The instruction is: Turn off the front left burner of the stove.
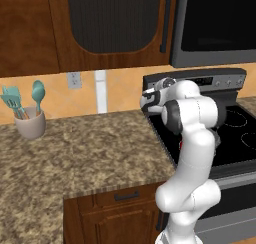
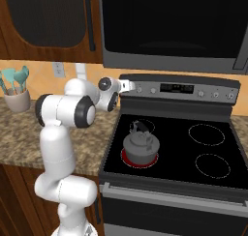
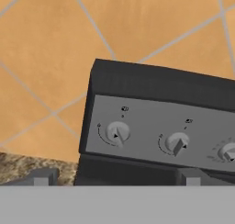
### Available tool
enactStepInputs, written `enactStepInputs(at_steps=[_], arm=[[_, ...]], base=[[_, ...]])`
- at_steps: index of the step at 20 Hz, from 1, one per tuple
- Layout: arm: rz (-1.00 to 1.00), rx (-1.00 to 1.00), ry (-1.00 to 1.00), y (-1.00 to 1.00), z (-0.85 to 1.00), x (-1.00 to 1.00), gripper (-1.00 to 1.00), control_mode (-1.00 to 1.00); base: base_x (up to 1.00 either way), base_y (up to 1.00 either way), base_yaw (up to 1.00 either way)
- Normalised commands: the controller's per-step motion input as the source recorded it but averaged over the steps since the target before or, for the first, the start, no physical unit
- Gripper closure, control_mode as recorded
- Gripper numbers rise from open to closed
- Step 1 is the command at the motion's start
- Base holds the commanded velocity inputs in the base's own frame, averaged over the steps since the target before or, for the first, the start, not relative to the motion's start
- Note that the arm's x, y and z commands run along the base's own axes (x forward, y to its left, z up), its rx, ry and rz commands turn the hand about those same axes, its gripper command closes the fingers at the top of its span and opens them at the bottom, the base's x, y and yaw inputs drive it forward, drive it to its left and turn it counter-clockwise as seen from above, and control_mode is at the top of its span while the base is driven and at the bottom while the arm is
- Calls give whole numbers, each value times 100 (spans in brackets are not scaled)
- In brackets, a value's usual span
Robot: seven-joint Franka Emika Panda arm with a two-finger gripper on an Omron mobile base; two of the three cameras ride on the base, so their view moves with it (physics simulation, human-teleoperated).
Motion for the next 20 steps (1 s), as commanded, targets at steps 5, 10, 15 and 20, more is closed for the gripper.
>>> enactStepInputs(at_steps=[5, 10, 15, 20], arm=[[0, 0, 1, 4, 0, 20, -100, -100], [0, 0, 0, 0, 0, 24, -100, -100], [0, 0, 0, 0, -3, 17, -100, -100], [0, 0, 0, 0, -11, 18, -100, -100]], base=[[0, 0, 0], [0, 0, 0], [0, 0, 0], [0, 0, 0]])
